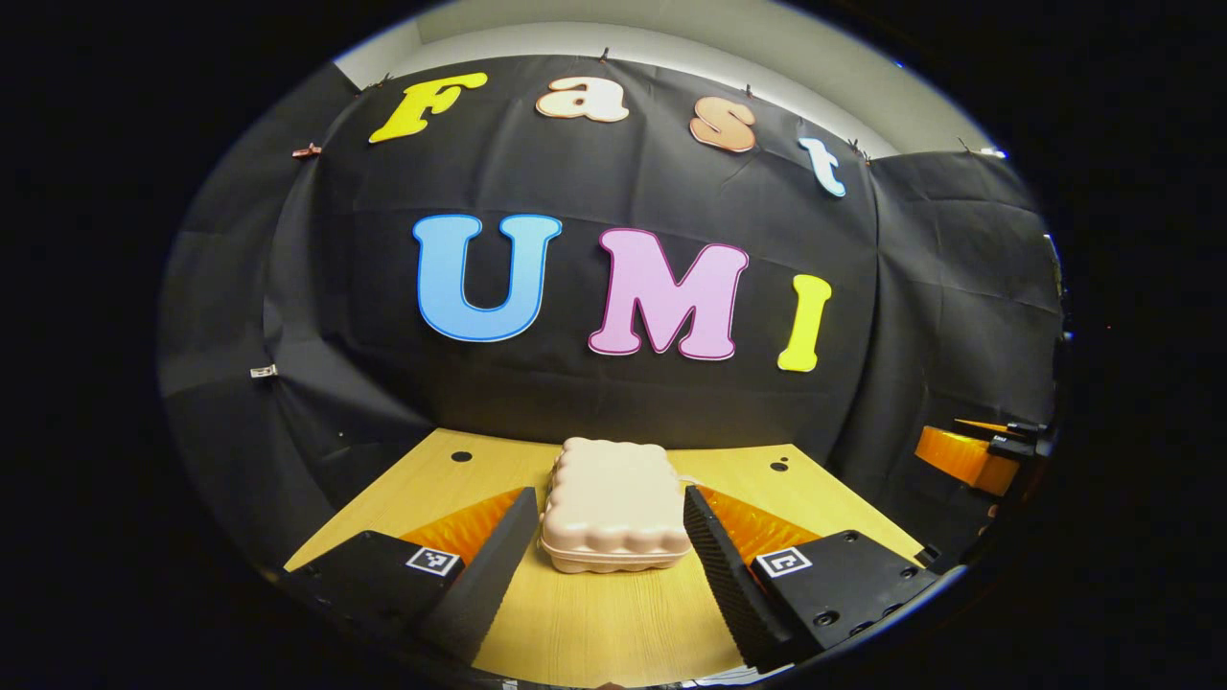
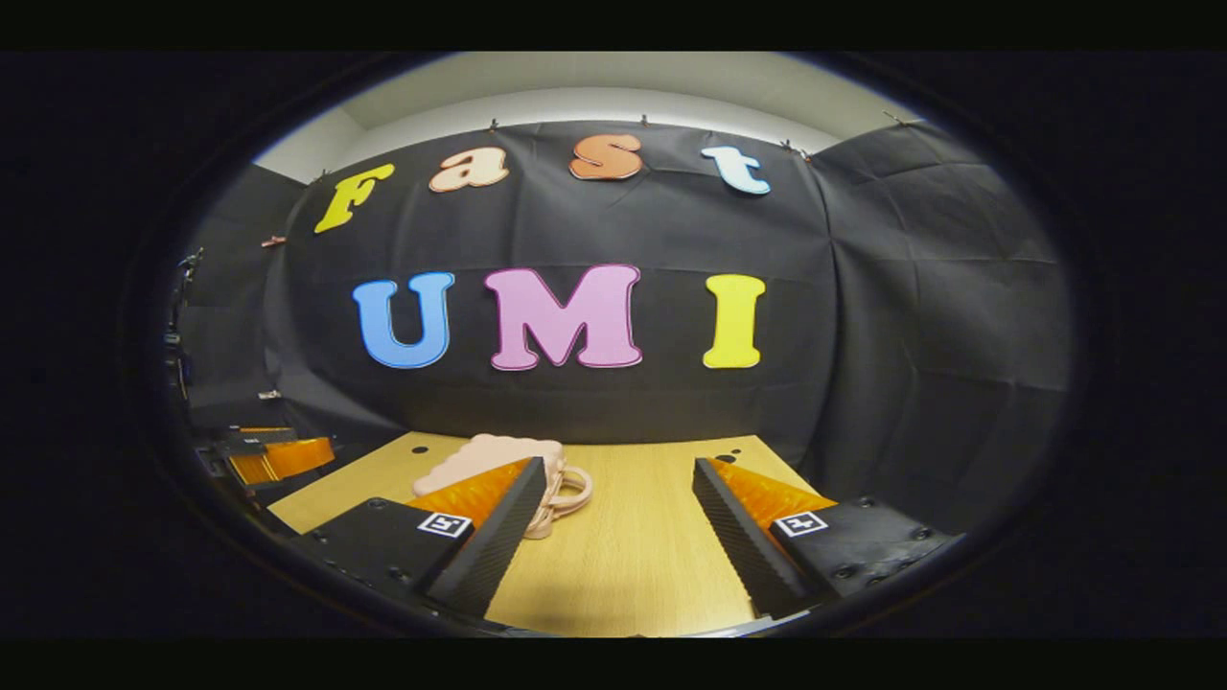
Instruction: First open the suitcase, pack the skin care products into it, and then close the suitcase.
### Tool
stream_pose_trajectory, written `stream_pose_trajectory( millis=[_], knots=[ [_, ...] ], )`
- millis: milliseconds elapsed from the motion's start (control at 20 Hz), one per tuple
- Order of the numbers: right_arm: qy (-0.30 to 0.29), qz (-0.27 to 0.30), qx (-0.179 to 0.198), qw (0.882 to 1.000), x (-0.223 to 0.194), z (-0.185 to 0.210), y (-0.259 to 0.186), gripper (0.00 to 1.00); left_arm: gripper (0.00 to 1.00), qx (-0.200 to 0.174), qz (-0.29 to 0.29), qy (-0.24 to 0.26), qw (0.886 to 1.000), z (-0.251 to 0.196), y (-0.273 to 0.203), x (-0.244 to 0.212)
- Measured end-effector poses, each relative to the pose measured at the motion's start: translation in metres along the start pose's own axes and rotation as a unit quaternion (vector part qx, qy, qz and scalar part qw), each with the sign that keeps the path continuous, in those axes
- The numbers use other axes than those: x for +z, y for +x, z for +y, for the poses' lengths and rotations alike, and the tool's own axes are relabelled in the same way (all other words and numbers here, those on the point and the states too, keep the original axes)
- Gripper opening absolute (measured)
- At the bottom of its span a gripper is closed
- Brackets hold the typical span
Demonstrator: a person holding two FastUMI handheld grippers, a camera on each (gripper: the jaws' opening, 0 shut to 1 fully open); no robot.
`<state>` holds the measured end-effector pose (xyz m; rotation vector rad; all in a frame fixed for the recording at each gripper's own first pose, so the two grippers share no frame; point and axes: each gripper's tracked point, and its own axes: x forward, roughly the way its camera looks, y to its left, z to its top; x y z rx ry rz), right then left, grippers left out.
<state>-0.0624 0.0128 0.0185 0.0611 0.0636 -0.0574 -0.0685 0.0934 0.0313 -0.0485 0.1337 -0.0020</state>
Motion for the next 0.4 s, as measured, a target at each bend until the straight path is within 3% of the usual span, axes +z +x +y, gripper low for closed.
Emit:
stream_pose_trajectory(
  millis=[400],
  knots=[
    [0.004,-0.002,0.022,1.000,0.002,0.012,0.001,0.98,0.96,0.008,-0.001,0.014,1.000,0.001,-0.003,0.007]
  ],
)
